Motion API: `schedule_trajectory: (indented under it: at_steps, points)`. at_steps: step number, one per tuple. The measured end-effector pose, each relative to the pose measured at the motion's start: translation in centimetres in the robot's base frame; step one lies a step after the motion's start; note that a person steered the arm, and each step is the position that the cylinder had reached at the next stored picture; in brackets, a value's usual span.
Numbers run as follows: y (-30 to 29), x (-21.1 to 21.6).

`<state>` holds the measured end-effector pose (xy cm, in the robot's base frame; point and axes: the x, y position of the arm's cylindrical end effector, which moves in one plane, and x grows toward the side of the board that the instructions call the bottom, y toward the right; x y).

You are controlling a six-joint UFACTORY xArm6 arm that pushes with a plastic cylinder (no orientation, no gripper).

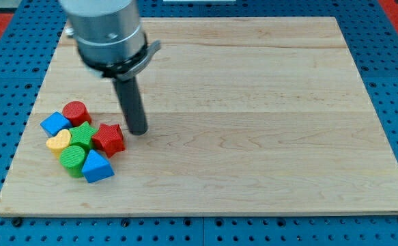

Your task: Push the red star into the green star

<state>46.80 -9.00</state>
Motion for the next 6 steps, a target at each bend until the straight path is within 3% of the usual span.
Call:
schedule_trajectory:
  at_steps: [1,3,5,6]
  points:
    - [1.1,-2.9]
    - [-6.7,-6.4]
    - [-20.4,-4.0]
    - [-20.5,-0.8]
